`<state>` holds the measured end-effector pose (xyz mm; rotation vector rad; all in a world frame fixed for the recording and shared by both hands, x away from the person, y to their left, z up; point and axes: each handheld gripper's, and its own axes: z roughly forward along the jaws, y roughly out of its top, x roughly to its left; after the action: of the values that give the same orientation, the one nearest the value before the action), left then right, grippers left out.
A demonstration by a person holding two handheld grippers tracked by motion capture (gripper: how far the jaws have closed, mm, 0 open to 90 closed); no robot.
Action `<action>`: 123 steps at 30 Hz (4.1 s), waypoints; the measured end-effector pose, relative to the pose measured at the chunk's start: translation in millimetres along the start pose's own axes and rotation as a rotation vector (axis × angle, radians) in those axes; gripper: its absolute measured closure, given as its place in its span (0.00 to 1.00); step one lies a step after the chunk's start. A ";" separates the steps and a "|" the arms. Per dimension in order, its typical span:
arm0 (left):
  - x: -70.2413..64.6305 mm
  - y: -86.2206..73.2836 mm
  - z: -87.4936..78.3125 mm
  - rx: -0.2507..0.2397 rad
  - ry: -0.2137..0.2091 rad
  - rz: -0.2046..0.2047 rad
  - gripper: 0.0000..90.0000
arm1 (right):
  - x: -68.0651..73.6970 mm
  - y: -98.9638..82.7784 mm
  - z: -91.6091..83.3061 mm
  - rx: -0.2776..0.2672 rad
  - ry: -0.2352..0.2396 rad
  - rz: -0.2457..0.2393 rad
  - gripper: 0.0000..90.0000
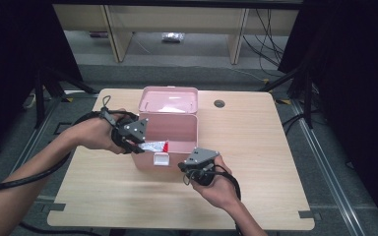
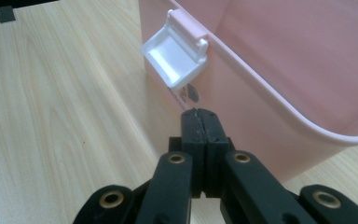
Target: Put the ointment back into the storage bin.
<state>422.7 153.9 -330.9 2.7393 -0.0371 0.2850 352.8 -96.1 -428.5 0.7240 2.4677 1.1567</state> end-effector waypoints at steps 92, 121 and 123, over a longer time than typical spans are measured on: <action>48.1 9.5 57.1 0.079 -0.005 -0.014 0.80 | 11.3 35.0 32.1 -0.069 0.018 -0.069 1.00; 47.1 5.1 76.8 0.079 -0.066 0.014 0.80 | 10.3 27.7 8.5 -0.070 -0.002 -0.050 1.00; 46.6 5.9 77.9 0.082 -0.071 0.021 0.80 | 10.2 26.7 7.1 -0.074 -0.009 -0.040 1.00</action>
<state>483.0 119.6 -389.8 2.8313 -0.0746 0.1993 356.1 -71.4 -412.8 0.6543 2.4070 1.2202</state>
